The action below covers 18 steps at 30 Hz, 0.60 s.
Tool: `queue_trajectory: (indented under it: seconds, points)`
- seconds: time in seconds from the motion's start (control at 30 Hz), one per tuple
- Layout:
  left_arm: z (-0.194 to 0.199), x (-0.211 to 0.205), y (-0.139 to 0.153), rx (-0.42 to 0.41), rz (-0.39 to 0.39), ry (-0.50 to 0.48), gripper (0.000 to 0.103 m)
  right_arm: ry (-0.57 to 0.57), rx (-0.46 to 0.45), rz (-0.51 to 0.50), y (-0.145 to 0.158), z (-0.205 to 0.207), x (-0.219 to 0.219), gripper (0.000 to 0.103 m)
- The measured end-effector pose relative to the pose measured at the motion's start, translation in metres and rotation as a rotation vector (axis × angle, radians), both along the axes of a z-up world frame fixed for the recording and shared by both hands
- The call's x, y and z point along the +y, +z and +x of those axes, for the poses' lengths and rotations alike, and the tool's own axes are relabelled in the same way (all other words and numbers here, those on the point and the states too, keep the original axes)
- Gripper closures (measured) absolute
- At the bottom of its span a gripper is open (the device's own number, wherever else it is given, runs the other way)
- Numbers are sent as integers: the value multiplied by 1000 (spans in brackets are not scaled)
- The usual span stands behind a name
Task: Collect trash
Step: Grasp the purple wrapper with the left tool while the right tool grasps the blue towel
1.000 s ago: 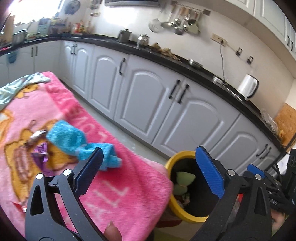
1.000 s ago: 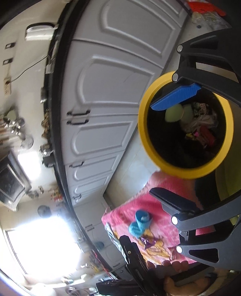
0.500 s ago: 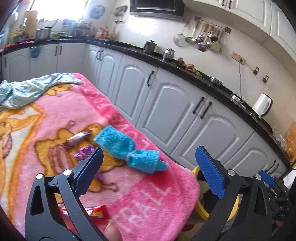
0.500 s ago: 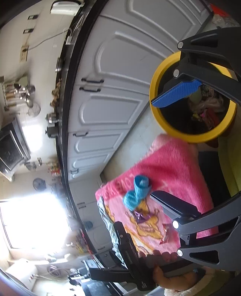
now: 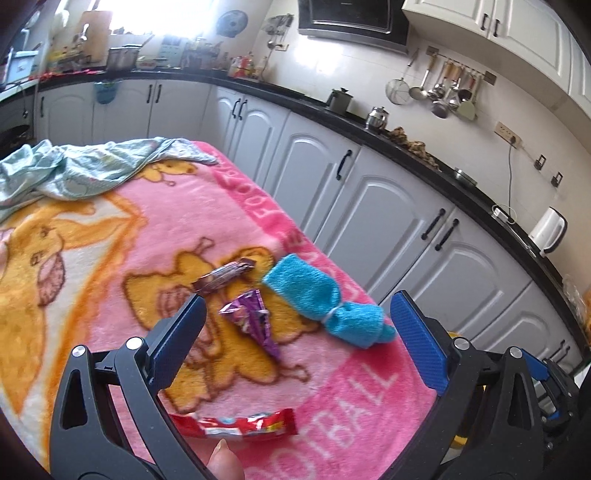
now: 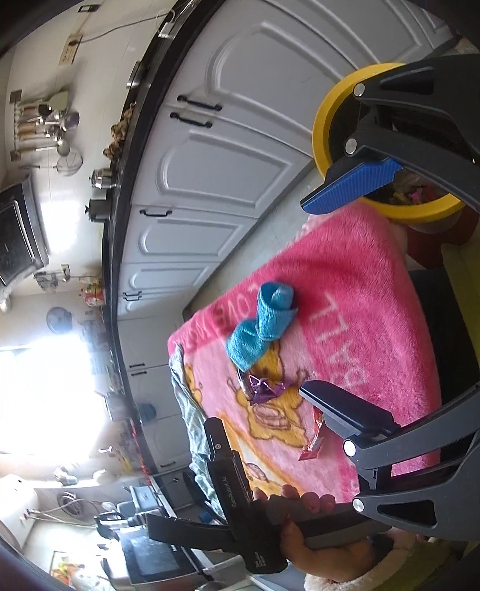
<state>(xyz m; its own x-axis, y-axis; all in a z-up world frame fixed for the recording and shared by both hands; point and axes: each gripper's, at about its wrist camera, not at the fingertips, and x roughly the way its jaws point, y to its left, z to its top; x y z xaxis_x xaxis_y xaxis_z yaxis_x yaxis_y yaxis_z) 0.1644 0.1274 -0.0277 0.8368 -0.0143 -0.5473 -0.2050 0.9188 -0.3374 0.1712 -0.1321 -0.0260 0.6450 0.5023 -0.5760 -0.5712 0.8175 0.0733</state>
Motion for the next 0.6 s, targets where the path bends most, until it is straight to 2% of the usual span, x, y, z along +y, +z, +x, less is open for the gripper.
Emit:
queue_trajectory:
  seconds: [0.27,0.47,0.6]
  points:
    - [0,17,-16,45,-10,30,11,56,10,-28,-13,24,37,14]
    - [6,29,-35,97,-68,32,12,71,63,-82,-38,65,60,14]
    - [13,32,-48,129,-119,21,24,82,124,-101,-58,95,74,15]
